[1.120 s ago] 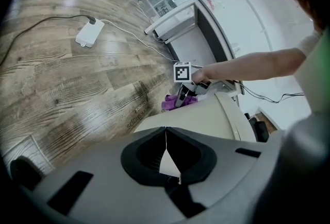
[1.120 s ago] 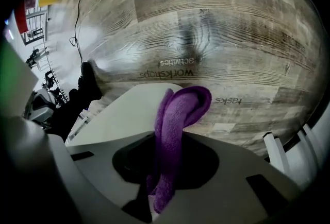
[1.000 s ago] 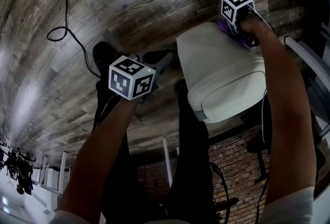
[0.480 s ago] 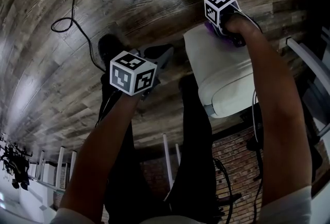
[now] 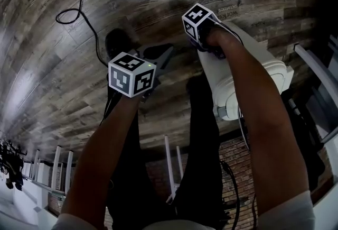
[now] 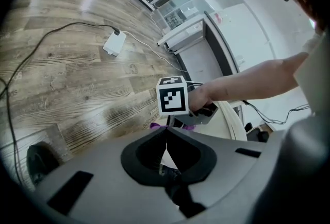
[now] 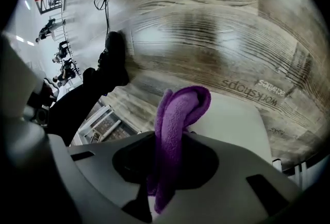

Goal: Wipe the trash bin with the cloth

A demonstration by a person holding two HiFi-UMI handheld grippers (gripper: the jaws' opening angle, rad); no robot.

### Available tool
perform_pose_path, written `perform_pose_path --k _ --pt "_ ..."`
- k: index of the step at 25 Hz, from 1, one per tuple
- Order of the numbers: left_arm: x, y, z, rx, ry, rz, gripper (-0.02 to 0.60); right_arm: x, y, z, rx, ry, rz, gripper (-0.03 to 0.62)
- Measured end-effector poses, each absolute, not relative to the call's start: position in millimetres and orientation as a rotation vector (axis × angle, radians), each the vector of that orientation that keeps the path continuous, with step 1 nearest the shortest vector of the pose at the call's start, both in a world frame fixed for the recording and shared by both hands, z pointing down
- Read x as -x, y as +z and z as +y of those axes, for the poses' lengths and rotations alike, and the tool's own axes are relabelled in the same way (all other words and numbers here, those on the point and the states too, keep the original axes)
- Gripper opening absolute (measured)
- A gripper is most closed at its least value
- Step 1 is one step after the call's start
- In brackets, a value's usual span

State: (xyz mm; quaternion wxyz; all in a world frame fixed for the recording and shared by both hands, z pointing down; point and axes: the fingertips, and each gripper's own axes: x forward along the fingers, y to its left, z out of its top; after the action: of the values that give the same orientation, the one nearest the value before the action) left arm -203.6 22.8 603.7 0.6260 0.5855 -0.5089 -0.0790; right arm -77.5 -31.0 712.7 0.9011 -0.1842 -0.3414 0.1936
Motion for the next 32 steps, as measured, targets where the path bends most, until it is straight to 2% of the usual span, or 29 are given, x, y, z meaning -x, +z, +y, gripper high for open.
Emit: perform_pose_path --k 6,11,16,21,27,32 --pt "219.2 607.4 46.1 -1.311 -0.182 -1.193 0.003 74.9 705.6 37.7 0.470 0.483 -0.665 0.075" --pt "236.8 609.3 60.4 -1.285 -0.170 -1.231 0.003 118.7 697.8 68.0 0.504 0.707 -0.805 0.077" --pt "244.9 611.0 51.3 -1.278 -0.174 -1.263 0.003 146.1 709.5 0.0 0.487 0.555 -0.927 0.077" --pt "230.2 613.4 21.1 -1.305 -0.181 -1.261 0.003 141.7 730.2 -103.5 0.376 0.413 -0.961 0.077" --pt "201.8 629.4 -5.1 -1.325 -0.178 -1.251 0.003 94.1 748.7 -217.8 0.250 0.238 -0.900 0.075" --pt "177.2 647.0 -17.9 -1.332 -0.172 -1.229 0.003 40.1 763.9 -267.3 0.212 0.160 -0.814 0.075"
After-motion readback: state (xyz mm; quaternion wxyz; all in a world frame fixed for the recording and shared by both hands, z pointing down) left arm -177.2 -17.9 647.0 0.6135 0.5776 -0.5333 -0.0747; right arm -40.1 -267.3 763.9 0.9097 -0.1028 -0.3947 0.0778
